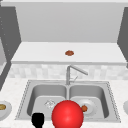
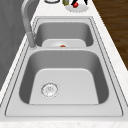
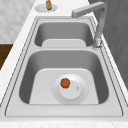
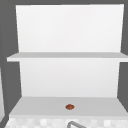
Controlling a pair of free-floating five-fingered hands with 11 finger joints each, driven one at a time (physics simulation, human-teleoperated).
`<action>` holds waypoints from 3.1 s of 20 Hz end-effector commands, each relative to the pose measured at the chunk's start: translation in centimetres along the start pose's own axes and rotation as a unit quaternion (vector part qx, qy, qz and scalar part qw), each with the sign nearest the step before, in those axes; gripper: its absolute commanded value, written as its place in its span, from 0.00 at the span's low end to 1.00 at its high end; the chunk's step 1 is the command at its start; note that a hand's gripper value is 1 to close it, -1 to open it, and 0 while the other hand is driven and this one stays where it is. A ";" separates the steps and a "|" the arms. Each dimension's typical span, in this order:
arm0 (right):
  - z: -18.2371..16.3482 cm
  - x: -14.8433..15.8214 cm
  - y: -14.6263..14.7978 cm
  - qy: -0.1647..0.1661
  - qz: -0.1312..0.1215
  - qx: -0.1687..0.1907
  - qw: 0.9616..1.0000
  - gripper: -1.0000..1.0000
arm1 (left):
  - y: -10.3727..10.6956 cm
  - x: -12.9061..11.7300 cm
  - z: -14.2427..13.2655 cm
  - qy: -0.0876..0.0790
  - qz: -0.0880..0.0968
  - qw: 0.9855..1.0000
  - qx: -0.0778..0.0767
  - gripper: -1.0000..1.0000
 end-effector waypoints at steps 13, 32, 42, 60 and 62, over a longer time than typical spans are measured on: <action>-6.6 -0.8 -1.2 -0.014 0.010 0.031 0.999 0.00 | 0.0 0.0 0.0 0.000 0.000 1.000 0.000 0.50; -6.6 -4.5 -0.4 -0.082 -0.100 -0.123 0.984 1.00 | 0.0 0.0 0.0 0.000 0.000 1.000 0.000 0.50; -5.8 -2.9 0.0 -0.046 -0.127 -0.198 0.971 1.00 | 0.0 0.0 0.0 0.000 0.000 1.000 0.000 0.50; 0.5 3.9 1.7 -0.014 -0.069 -0.296 0.953 1.00 | 0.0 0.0 0.0 0.000 0.000 1.000 0.000 0.50; 1.2 4.6 1.7 -0.012 -0.062 -0.298 0.953 1.00 | 0.0 0.0 0.0 0.000 0.000 1.000 0.000 0.50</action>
